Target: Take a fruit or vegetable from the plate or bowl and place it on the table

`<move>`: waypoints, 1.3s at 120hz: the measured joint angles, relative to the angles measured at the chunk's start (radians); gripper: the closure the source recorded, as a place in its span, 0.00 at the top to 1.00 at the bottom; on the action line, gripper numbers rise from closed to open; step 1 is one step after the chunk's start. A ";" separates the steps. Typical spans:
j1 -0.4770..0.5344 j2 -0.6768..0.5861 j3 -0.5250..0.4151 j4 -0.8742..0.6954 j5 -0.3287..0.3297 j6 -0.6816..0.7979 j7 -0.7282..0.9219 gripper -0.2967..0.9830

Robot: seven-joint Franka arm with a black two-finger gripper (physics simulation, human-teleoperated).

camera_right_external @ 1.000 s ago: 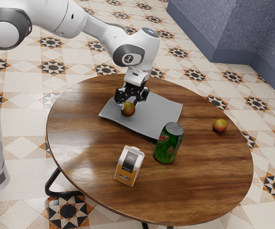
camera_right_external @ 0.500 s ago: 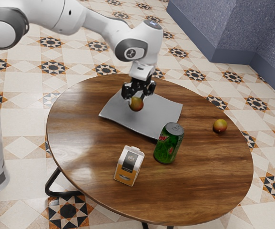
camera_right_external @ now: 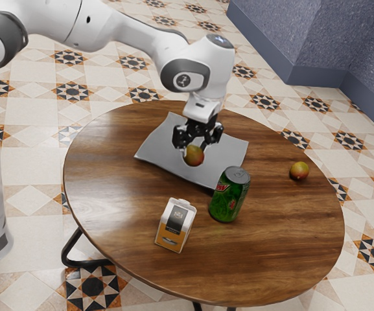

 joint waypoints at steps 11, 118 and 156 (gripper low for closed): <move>-0.002 -0.001 -0.015 -0.001 -0.009 -0.003 -0.010 0.42; -0.006 -0.094 -0.154 -0.116 -0.096 -0.017 -0.050 0.54; -0.004 -0.092 -0.158 -0.113 -0.105 -0.026 -0.054 0.74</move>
